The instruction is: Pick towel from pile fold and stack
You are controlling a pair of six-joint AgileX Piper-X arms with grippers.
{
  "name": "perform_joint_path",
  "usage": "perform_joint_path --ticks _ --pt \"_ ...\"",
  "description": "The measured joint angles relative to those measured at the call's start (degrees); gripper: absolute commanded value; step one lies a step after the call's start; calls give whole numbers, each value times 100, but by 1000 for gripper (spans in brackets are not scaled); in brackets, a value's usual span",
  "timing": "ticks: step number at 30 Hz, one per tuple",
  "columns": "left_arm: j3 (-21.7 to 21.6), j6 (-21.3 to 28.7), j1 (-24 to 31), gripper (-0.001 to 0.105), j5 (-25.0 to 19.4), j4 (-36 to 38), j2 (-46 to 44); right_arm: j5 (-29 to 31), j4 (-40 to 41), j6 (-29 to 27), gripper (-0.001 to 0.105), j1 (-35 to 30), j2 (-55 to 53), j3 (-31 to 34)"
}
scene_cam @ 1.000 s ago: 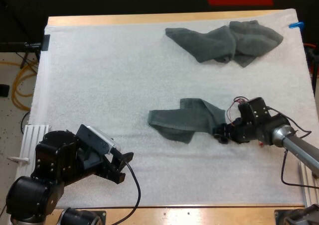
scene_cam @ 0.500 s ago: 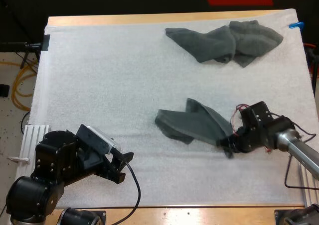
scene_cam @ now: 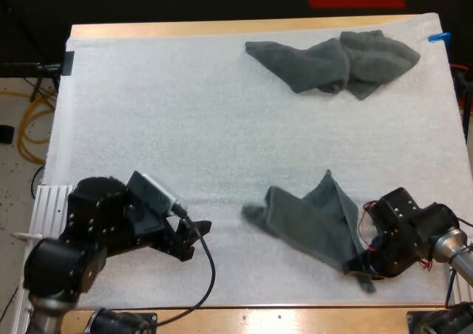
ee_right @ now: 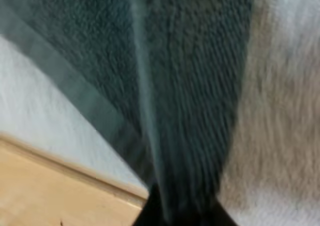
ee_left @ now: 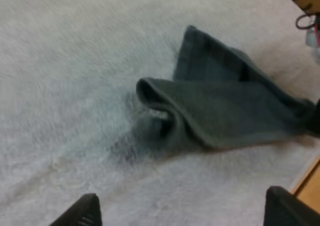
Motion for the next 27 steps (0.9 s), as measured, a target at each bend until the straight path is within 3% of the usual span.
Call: perform_joint_path --ticks 17,20,27 --pt "0 -32 -2083 65 -110 -415 1772 125 -144 0 1 0 0 0" --pt "0 -32 -2618 65 -571 -565 2057 125 -144 0 1 0 0 0" --pt "0 -29 -3624 65 -2324 -1184 2943 125 -144 0 1 0 0 0"
